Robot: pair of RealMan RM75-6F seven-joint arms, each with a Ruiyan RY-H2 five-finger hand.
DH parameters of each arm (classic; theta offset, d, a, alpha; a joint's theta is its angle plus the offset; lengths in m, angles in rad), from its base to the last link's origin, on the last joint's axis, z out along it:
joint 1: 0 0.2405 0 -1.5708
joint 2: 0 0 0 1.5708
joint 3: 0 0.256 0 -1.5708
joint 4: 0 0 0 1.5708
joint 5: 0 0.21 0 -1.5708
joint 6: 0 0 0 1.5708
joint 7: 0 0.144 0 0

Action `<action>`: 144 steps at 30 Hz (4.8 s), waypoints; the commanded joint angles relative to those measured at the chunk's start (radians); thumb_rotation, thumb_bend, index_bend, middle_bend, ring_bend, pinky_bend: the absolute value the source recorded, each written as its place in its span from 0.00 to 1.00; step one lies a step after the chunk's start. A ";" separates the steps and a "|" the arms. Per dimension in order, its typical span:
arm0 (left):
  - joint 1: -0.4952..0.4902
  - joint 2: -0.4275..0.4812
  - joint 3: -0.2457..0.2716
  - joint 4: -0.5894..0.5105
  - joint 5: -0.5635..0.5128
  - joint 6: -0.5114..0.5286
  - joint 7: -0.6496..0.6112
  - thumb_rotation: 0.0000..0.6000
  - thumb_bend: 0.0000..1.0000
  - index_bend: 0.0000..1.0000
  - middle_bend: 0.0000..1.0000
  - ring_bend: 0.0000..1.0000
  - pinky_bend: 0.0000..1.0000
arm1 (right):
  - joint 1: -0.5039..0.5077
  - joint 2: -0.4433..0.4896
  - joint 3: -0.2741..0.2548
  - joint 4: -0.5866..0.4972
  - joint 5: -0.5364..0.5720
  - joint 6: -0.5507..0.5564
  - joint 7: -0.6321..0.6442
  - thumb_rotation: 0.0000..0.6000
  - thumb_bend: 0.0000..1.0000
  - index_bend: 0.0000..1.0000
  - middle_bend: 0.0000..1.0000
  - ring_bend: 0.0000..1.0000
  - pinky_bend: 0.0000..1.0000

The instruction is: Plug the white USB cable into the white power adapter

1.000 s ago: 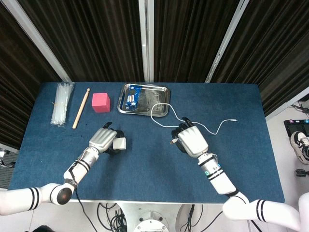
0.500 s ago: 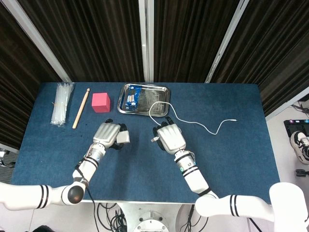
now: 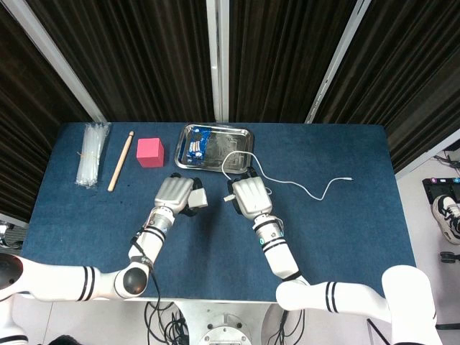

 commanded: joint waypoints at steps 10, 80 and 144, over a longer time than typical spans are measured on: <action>-0.064 -0.057 -0.032 0.016 -0.079 0.061 0.054 1.00 0.27 0.47 0.54 0.44 0.17 | 0.034 -0.040 0.021 0.043 0.033 0.028 0.024 1.00 0.35 0.59 0.50 0.32 0.16; -0.142 -0.140 -0.085 0.066 -0.158 0.117 0.146 1.00 0.27 0.47 0.54 0.44 0.18 | 0.058 -0.105 0.017 0.101 0.045 0.062 0.091 1.00 0.35 0.59 0.51 0.33 0.14; -0.145 -0.134 -0.079 0.071 -0.170 0.098 0.163 1.00 0.27 0.47 0.54 0.44 0.18 | 0.026 -0.078 0.010 0.083 0.054 0.064 0.115 1.00 0.33 0.53 0.46 0.32 0.12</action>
